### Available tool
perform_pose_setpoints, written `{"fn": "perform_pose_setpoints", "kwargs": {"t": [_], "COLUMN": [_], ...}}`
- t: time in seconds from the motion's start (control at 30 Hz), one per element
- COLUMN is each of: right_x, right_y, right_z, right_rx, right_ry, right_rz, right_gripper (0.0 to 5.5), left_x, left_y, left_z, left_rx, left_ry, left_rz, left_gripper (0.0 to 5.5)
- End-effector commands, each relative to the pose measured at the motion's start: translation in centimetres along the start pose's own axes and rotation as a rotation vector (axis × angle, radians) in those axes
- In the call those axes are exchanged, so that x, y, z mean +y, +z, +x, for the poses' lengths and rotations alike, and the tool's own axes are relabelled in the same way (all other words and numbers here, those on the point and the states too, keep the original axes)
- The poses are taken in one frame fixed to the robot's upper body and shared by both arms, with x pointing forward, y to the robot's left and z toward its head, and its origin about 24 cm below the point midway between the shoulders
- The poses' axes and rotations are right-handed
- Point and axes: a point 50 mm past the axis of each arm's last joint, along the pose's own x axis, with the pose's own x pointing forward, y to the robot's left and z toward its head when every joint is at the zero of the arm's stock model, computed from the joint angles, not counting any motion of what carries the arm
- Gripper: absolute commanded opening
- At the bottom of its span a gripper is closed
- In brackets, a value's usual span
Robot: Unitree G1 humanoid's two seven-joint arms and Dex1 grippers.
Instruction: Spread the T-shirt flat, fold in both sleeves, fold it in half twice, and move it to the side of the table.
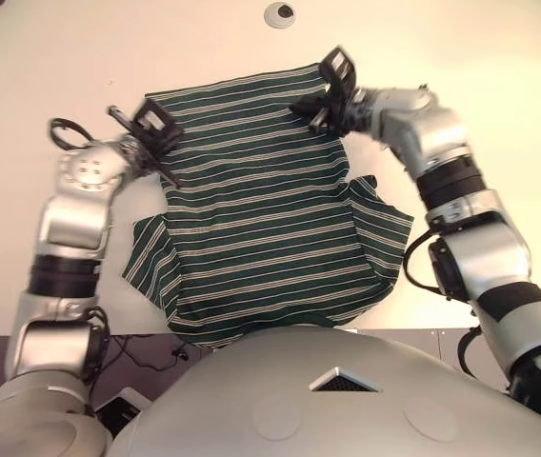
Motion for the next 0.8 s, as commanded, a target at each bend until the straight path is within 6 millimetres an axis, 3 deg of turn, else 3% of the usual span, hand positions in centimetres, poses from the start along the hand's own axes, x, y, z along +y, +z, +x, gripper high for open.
{"fn": "perform_pose_setpoints", "kwargs": {"t": [0.03, 0.17, 0.27, 0.33, 0.47, 0.53, 0.63, 0.7, 0.8], "right_x": [-1.2, -3.4, -4.5, -5.0, -5.6, -5.7, -5.6, -5.5, -6.2], "right_y": [-3.2, -4.0, -3.1, -2.2, -1.1, -1.0, -0.7, -0.3, 1.5], "right_z": [0.2, -0.9, -1.3, -1.5, -1.9, -2.0, -1.8, -1.8, -2.6], "right_rx": [0.151, 0.222, 0.214, 0.198, 0.153, 0.136, 0.084, 0.045, -0.103], "right_ry": [-0.16, -0.329, -0.424, -0.473, -0.542, -0.55, -0.542, -0.547, -0.586], "right_rz": [-0.14, -0.19, -0.206, -0.224, -0.273, -0.268, -0.247, -0.258, -0.228], "right_gripper": [0.03, 0.03, 0.03, 0.03, 0.03, 0.03, 0.03, 0.03, 0.0], "left_x": [-0.2, 0.3, 2.0, 3.4, 5.7, 7.3, 10.8, 12.3, 10.0], "left_y": [-0.4, 0.3, 2.8, 4.7, 6.4, 7.7, 8.8, 7.0, 0.7], "left_z": [2.6, 6.0, 7.7, 8.0, 7.5, 6.7, 3.9, 1.3, -4.9], "left_rx": [0.029, 0.069, 0.057, 0.027, -0.024, -0.119, -0.314, -0.403, -0.428], "left_ry": [-0.033, -0.065, 0.005, 0.074, 0.206, 0.277, 0.388, 0.413, 0.309], "left_rz": [0.052, 0.134, 0.167, 0.136, 0.091, 0.021, -0.116, -0.252, -0.502], "left_gripper": [0.0, 0.0, 0.0, 0.0, 0.0, 0.0, 0.0, 0.0, 0.28]}}
